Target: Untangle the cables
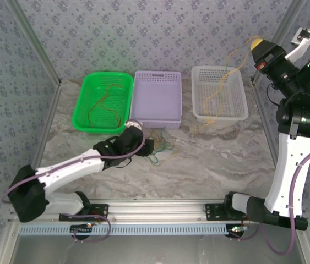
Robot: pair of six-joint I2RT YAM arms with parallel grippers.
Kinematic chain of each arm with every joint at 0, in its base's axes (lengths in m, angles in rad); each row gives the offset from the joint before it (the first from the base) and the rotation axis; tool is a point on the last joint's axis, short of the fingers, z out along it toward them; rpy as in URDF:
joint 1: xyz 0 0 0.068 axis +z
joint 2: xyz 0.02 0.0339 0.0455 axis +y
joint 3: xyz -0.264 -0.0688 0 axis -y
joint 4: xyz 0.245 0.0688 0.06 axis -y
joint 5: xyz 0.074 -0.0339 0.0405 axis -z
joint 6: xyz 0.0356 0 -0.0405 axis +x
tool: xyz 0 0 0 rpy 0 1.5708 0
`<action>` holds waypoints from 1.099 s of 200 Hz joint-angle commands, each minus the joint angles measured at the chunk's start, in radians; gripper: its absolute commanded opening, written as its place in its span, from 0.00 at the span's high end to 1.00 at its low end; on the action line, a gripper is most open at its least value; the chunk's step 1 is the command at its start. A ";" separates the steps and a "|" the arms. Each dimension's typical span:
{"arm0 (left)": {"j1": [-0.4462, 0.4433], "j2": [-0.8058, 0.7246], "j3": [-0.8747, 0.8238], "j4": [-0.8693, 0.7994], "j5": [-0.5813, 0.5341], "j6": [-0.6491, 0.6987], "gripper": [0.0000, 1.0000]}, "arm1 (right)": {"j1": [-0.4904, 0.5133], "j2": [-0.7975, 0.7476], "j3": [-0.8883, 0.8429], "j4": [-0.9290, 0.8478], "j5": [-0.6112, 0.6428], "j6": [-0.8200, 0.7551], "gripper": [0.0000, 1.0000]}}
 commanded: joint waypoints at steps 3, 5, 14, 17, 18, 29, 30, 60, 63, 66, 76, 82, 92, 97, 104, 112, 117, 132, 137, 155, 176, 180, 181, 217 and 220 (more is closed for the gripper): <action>0.003 -0.083 0.095 -0.055 0.066 0.006 0.16 | 0.033 -0.009 -0.020 0.024 -0.064 -0.036 1.00; 0.002 -0.088 0.098 -0.051 0.072 0.008 0.17 | 0.037 -0.009 -0.021 0.026 -0.067 -0.037 1.00; 0.003 -0.105 0.114 -0.034 0.111 0.018 0.18 | 0.057 -0.006 -0.022 0.030 -0.080 -0.046 1.00; 0.002 -0.108 0.118 -0.024 0.130 0.024 0.18 | 0.065 -0.004 -0.023 0.031 -0.084 -0.051 1.00; 0.003 -0.109 0.120 -0.021 0.135 0.025 0.18 | 0.067 -0.004 -0.023 0.031 -0.086 -0.051 1.00; 0.003 -0.110 0.144 0.007 0.189 0.033 0.18 | 0.096 0.000 -0.022 0.033 -0.101 -0.068 1.00; 0.003 -0.108 0.146 0.008 0.195 0.032 0.18 | 0.099 0.000 -0.022 0.032 -0.102 -0.069 1.00; 0.001 -0.039 0.222 0.073 0.318 0.050 0.26 | 0.173 0.005 -0.016 -0.026 -0.123 -0.169 1.00; 0.000 -0.031 0.226 0.085 0.328 0.057 0.27 | 0.179 0.004 -0.018 -0.033 -0.124 -0.183 1.00; -0.001 -0.024 0.230 0.094 0.337 0.064 0.27 | 0.182 0.004 -0.020 -0.041 -0.128 -0.194 1.00; -0.005 0.000 0.247 0.118 0.347 0.089 0.29 | 0.195 0.001 -0.028 -0.062 -0.136 -0.220 1.00; -0.005 0.016 0.259 0.125 0.348 0.105 0.30 | 0.198 0.000 -0.032 -0.074 -0.142 -0.231 1.00; -0.007 0.042 0.281 0.132 0.349 0.131 0.31 | 0.202 -0.004 -0.045 -0.086 -0.156 -0.246 1.00; -0.007 0.054 0.289 0.136 0.351 0.145 0.30 | 0.204 -0.008 -0.052 -0.093 -0.161 -0.253 1.00; -0.011 0.071 0.300 0.145 0.354 0.168 0.29 | 0.208 -0.014 -0.061 -0.099 -0.166 -0.264 1.00; -0.017 0.090 0.310 0.155 0.361 0.190 0.27 | 0.212 -0.021 -0.075 -0.105 -0.172 -0.273 1.00; -0.021 0.101 0.315 0.161 0.363 0.201 0.25 | 0.215 -0.026 -0.084 -0.107 -0.174 -0.277 1.00; -0.034 0.136 0.327 0.175 0.365 0.227 0.18 | 0.225 -0.042 -0.112 -0.113 -0.186 -0.281 1.00; -0.038 0.144 0.327 0.183 0.362 0.232 0.17 | 0.229 -0.049 -0.122 -0.113 -0.190 -0.283 1.00; -0.047 0.157 0.314 0.229 0.358 0.235 0.15 | 0.250 -0.081 -0.176 -0.101 -0.206 -0.285 1.00; -0.048 0.166 0.297 0.276 0.369 0.235 0.15 | 0.285 -0.116 -0.237 -0.075 -0.213 -0.279 1.00; -0.048 0.170 0.295 0.284 0.379 0.236 0.15 | 0.293 -0.122 -0.250 -0.069 -0.211 -0.277 1.00; -0.048 0.170 0.295 0.286 0.382 0.236 0.15 | 0.294 -0.124 -0.251 -0.067 -0.212 -0.276 1.00; -0.058 0.197 0.282 0.321 0.448 0.251 0.18 | 0.349 -0.141 -0.299 -0.058 -0.201 -0.284 1.00; -0.058 0.197 0.278 0.322 0.446 0.252 0.18 | 0.351 -0.142 -0.301 -0.059 -0.202 -0.284 1.00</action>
